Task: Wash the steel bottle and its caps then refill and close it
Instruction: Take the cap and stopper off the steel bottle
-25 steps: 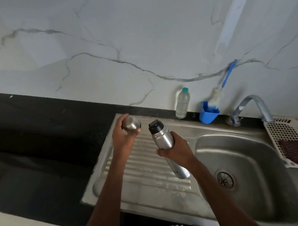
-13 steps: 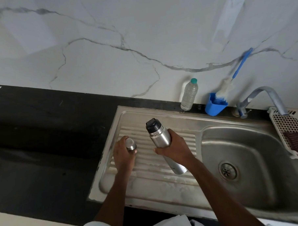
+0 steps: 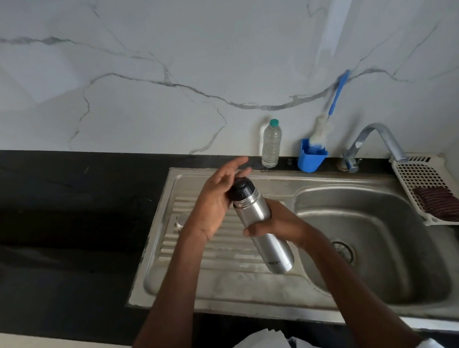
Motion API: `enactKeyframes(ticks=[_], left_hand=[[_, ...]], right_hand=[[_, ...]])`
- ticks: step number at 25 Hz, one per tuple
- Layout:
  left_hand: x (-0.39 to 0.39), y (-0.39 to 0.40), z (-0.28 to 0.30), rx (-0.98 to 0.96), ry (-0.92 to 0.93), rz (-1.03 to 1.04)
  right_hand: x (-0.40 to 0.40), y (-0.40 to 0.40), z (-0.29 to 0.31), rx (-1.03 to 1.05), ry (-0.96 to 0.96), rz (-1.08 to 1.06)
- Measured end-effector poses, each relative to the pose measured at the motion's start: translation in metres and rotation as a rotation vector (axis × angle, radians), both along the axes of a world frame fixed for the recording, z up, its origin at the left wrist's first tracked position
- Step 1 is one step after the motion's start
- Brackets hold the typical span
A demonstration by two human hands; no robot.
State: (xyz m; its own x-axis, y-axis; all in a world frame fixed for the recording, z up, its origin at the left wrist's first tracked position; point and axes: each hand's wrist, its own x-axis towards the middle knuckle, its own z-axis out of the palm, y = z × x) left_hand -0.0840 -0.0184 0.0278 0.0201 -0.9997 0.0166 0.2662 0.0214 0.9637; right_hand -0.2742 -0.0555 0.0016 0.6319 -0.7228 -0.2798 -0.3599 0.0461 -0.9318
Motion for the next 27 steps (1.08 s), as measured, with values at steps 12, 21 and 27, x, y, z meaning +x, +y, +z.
enactKeyframes(ticks=[12,21,27], left_hand=[[-0.160,-0.018,0.034,-0.052,-0.063,0.212],[-0.188,-0.019,0.030,0.035,0.050,-0.091],[-0.190,0.001,0.022,-0.060,0.114,-0.208]], right_hand=[[-0.112,0.011,0.014,0.048,-0.191,-0.095],[-0.165,0.003,0.020,0.000,-0.134,-0.254],[-0.192,0.007,0.024,0.183,-0.172,0.016]])
